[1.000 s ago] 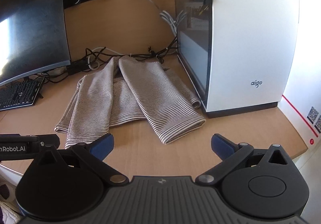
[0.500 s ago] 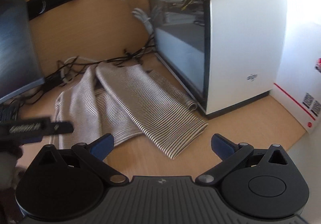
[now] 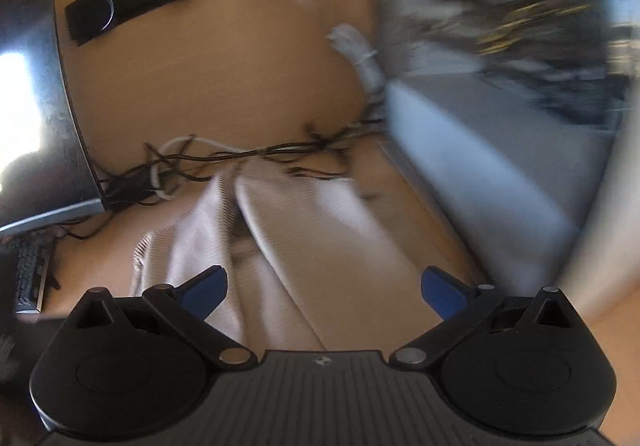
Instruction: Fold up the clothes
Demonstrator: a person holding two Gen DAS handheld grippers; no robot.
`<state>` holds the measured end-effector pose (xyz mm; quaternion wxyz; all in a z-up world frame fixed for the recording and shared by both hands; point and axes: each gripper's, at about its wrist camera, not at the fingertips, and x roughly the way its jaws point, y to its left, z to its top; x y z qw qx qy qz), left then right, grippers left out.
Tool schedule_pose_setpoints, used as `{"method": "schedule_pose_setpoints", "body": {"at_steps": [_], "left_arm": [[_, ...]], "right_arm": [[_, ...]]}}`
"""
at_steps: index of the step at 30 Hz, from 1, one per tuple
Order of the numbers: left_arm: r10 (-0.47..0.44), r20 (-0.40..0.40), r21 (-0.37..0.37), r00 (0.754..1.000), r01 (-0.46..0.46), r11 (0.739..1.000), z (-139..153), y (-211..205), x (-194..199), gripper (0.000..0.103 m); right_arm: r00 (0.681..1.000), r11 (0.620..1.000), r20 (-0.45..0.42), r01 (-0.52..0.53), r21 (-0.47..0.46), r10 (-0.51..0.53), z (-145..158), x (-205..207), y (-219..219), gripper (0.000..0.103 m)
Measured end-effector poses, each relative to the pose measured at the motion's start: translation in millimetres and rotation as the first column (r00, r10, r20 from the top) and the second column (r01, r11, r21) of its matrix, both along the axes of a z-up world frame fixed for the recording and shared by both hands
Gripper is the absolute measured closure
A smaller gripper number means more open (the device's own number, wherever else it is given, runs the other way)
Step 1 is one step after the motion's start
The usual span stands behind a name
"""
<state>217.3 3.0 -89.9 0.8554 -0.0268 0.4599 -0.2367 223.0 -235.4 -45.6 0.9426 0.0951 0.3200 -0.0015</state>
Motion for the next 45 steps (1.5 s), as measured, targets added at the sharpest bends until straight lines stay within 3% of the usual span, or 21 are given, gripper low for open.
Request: {"method": "schedule_pose_setpoints", "body": {"at_steps": [3, 7, 8, 13, 18, 22, 25, 28, 31, 33, 34, 36, 40, 42, 43, 44, 45], "left_arm": [[-0.002, -0.006, 0.024, 1.0, 0.002, 1.0, -0.1, 4.4, -5.5, 0.0], [-0.004, -0.015, 0.055, 1.0, 0.005, 0.998, -0.3, 10.3, -12.8, 0.0], [-0.006, -0.021, 0.061, 1.0, 0.007, 0.998, 0.4, 13.1, -17.1, 0.0], [-0.026, -0.084, 0.071, 0.996, 0.032, 0.997, 5.1, 39.5, -54.9, 0.0], [-0.034, -0.192, -0.003, 0.981, 0.034, 0.999, 10.0, 74.4, -84.5, 0.0], [-0.029, -0.049, 0.094, 0.998, 0.034, 0.995, 23.5, 76.7, -92.3, 0.0], [-0.03, 0.084, 0.194, 0.996, 0.014, 0.981, 32.9, 74.1, -94.3, 0.0], [0.004, 0.12, 0.246, 0.993, -0.033, 0.969, 29.4, 70.5, -80.6, 0.0], [0.027, 0.095, 0.222, 0.995, -0.048, 0.974, 23.1, 71.3, -75.8, 0.0], [0.044, 0.054, 0.19, 0.998, -0.054, 0.98, 16.4, 74.1, -77.3, 0.0], [0.053, 0.024, 0.169, 0.998, -0.056, 0.984, 11.9, 74.7, -77.7, 0.0], [0.069, -0.048, 0.139, 0.996, -0.061, 0.988, 1.1, 77.8, -77.4, 0.0], [0.084, -0.032, 0.127, 0.996, -0.08, 0.989, -3.7, 81.5, -86.7, 0.0], [0.089, -0.031, 0.133, 0.996, -0.084, 0.988, -4.7, 81.5, -88.8, 0.0], [0.087, -0.031, 0.138, 0.996, -0.082, 0.987, -5.0, 80.3, -87.9, 0.0], [0.082, -0.032, 0.145, 0.996, -0.076, 0.986, -5.2, 79.1, -86.8, 0.0], [0.069, -0.032, 0.155, 0.997, -0.063, 0.986, -5.1, 77.8, -86.3, 0.0]], "right_arm": [[0.997, 0.996, -0.009, -0.08, 0.042, 0.08, -21.3, 59.4, 1.8, 0.0], [0.979, 0.974, -0.163, -0.086, 0.211, 0.121, -59.5, 106.0, -1.6, 0.0], [0.982, 0.971, -0.139, -0.095, 0.218, 0.127, -58.8, 99.2, 0.4, 0.0], [0.956, 0.964, -0.189, -0.189, 0.189, 0.225, -54.8, 53.1, 30.2, 0.0], [0.938, 0.964, -0.241, -0.212, 0.161, 0.247, -49.8, 10.2, 58.1, 0.0], [0.927, 0.966, -0.27, -0.246, 0.086, 0.26, -49.3, -10.4, 76.6, 0.0], [0.926, 0.965, -0.277, -0.26, 0.018, 0.255, -49.4, -14.9, 85.3, 0.0], [0.934, 0.967, -0.265, -0.252, -0.021, 0.238, -44.3, -25.3, 88.5, 0.0], [0.952, 0.967, -0.208, -0.244, -0.075, 0.224, -30.9, -48.3, 89.0, 0.014], [0.957, 0.956, -0.171, -0.26, -0.139, 0.235, -23.0, -66.1, 93.5, 0.037], [0.955, 0.951, -0.166, -0.27, -0.151, 0.245, -20.1, -73.1, 96.0, 0.042], [0.947, 0.941, -0.17, -0.298, -0.159, 0.271, -17.7, -80.6, 100.9, 0.045], [0.937, 0.917, -0.209, -0.326, -0.231, 0.281, -31.7, -81.1, 114.4, 0.045], [0.941, 0.917, -0.206, -0.314, -0.244, 0.267, -34.5, -74.3, 110.4, 0.051], [0.944, 0.918, -0.204, -0.308, -0.251, 0.261, -35.8, -70.8, 108.5, 0.064], [0.945, 0.918, -0.201, -0.304, -0.255, 0.257, -35.2, -67.1, 105.6, 0.093], [0.947, 0.918, -0.184, -0.305, -0.254, 0.264, -26.0, -62.2, 98.8, 0.098]]}}
